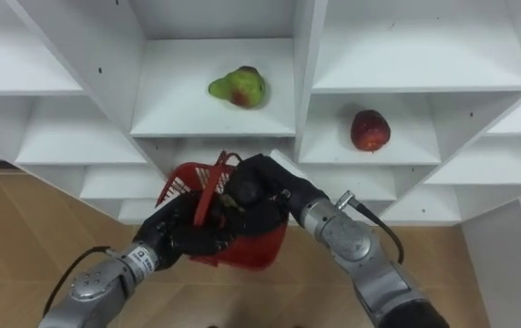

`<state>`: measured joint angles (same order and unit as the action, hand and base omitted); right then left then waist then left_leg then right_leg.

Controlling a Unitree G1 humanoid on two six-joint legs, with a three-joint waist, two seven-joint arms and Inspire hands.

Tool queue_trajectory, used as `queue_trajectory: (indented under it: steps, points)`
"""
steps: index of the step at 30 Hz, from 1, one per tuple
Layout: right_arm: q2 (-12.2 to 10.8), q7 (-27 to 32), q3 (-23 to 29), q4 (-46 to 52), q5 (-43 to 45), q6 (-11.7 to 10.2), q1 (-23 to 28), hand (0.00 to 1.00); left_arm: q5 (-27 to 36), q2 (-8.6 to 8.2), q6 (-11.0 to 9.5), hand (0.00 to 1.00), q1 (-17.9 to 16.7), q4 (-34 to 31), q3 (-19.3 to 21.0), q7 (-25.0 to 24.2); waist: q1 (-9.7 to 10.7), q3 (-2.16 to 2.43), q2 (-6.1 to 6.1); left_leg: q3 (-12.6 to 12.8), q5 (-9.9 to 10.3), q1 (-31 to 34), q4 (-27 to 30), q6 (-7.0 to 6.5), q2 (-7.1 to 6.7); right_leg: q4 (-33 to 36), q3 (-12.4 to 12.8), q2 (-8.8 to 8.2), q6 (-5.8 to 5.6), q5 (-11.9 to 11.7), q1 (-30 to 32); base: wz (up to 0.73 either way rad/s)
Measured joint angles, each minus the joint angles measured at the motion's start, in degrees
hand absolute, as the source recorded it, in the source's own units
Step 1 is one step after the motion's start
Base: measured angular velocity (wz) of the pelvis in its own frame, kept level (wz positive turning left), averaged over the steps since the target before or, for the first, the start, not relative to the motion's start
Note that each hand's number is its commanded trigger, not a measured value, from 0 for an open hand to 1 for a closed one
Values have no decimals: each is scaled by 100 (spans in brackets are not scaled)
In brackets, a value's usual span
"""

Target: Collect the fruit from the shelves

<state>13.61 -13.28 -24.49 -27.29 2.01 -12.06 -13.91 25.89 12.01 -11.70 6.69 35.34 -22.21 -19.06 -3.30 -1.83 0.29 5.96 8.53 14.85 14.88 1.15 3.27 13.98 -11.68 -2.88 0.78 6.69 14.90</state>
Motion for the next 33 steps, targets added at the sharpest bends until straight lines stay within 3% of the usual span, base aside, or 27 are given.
queue_trajectory:
  steps: [10, 11, 12, 13, 33]
  points:
    - [-11, 61, 38, -2, -179, -103, -50, 99, 232, 72, 0, 100, -23, -204, -51, -9, 123, 30, 17, -4, -9, -38, 60, -14, -2, 33, -89, -31, -1, 0, -106, 4]
    - [-12, 61, 44, -4, -190, -107, -57, 64, 296, 78, 0, 100, -23, -209, -53, -9, 135, 30, 17, -4, -9, -39, 75, -15, -3, 55, -89, -37, -1, 2, -101, 0]
    - [-12, 61, 48, -4, -195, -108, -58, 43, 328, 78, 0, 100, -23, -211, -61, -9, 138, 30, 17, -4, -9, -39, 80, -15, -3, 61, -88, -39, -1, 2, -101, 0]
    - [-23, 61, 63, -8, -205, -110, -67, 0, 381, 76, 0, 100, -23, -211, -61, -9, 138, 30, 17, -4, -12, -39, 83, -19, -3, 68, -87, -41, -1, 2, -99, 0]
    - [-4, 448, 165, -34, -438, -110, -74, 0, 845, 56, 12, 100, -22, -279, -253, -27, 167, 30, 17, -2, -22, -1, 76, -30, -7, 45, -111, -52, -2, 3, -77, 0]
